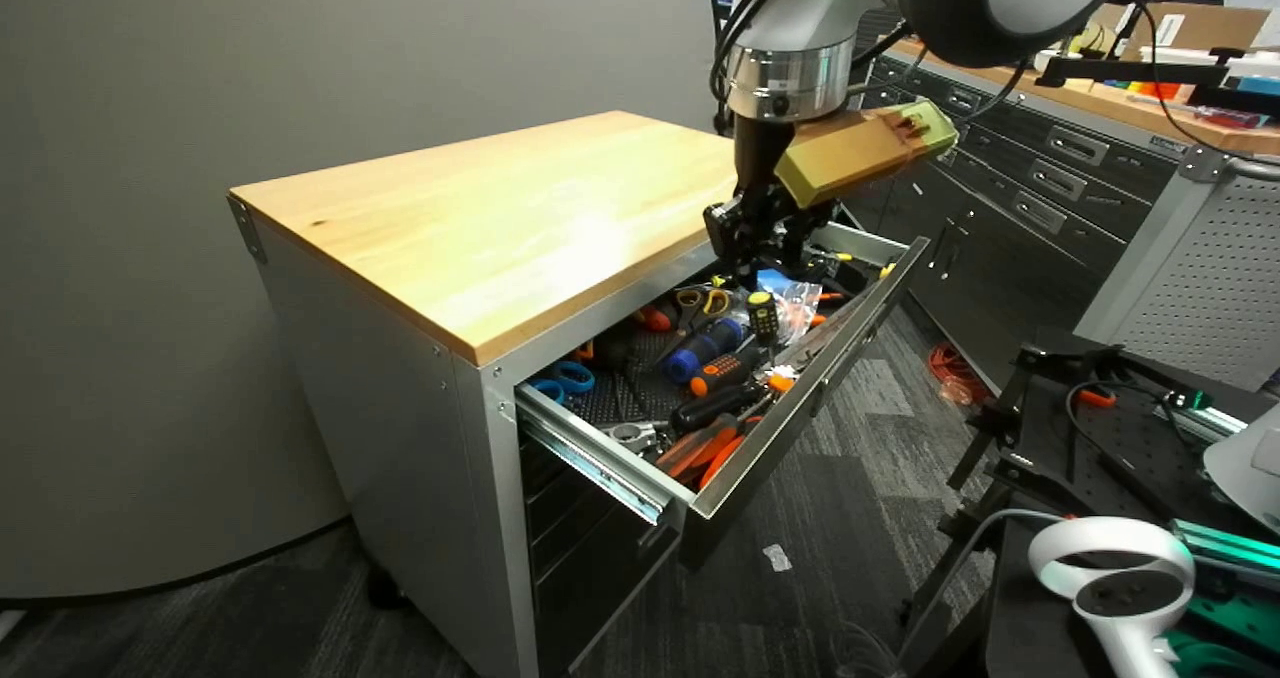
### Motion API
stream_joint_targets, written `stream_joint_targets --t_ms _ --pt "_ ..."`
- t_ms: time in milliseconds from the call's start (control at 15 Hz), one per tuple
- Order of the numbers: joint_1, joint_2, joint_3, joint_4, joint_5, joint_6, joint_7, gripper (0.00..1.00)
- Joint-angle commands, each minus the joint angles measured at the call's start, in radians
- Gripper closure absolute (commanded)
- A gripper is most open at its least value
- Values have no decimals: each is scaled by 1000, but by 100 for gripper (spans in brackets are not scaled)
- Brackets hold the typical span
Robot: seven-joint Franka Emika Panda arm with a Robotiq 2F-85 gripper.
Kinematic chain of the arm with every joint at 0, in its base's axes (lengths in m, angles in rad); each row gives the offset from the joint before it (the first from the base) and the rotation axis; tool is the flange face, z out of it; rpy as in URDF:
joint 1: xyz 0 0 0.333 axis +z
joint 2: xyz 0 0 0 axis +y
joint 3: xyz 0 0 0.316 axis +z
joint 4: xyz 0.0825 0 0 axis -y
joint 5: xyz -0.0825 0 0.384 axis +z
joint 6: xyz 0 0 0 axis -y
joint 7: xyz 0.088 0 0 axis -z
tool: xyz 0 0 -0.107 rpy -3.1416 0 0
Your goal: Put the screwdriver in the drawer and close it
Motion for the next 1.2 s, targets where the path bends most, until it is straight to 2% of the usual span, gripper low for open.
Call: stream_joint_targets --t_ms 0,67,133,333,467,533,600,733,800,933,1133 --pt "-35 -41 29 -39 153 -33 -170 12" --pt "-49 -40 39 -46 224 -45 -268 4" --pt "-57 -42 39 -51 276 -66 -337 1" --pt "-91 -51 22 -59 398 -182 -563 0" --pt "-106 -41 13 -52 425 -297 -650 0" --pt "-110 -30 9 -46 423 -360 -671 24" --pt "-105 -26 6 -56 394 -371 -642 25" --pt "-95 -22 9 -72 379 -366 -606 39" --pt "-88 -23 11 -85 368 -345 -581 49" --pt "-72 -25 18 -107 346 -298 -532 63" --pt "-37 -33 19 -147 260 -151 -380 87"
